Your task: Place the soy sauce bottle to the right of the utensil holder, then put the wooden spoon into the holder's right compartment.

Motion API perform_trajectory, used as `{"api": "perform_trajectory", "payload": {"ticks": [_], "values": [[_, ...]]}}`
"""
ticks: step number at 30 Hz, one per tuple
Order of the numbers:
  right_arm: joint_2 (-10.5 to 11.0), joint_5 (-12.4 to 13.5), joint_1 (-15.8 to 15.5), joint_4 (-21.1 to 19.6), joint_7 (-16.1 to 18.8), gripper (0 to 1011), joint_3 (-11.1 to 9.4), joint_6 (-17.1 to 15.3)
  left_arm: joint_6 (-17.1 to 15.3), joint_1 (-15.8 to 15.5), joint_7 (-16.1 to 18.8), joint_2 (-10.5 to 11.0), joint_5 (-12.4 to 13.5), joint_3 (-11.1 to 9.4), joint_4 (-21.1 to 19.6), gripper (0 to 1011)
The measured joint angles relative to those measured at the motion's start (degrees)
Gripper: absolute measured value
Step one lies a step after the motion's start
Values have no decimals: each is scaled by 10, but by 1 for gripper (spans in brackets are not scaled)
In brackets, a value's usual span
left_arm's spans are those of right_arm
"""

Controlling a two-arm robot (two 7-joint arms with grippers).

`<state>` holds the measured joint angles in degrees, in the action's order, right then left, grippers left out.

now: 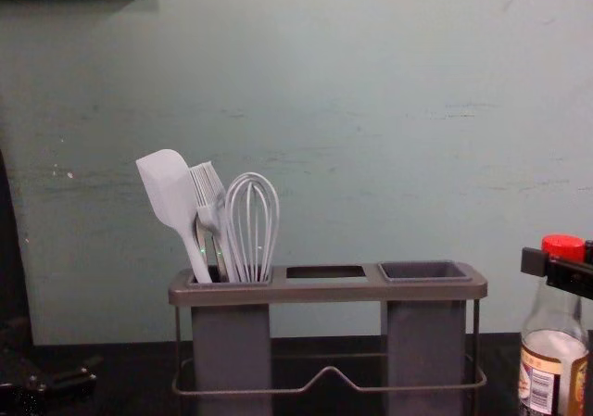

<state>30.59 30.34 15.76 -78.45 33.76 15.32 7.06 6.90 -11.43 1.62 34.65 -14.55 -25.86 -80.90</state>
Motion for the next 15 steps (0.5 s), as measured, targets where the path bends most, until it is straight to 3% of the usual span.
{"api": "perform_trajectory", "payload": {"ticks": [15], "values": [[-23,-3,28,40,3,382,14,7,0,0,0,0,0,0,0,1005]]}}
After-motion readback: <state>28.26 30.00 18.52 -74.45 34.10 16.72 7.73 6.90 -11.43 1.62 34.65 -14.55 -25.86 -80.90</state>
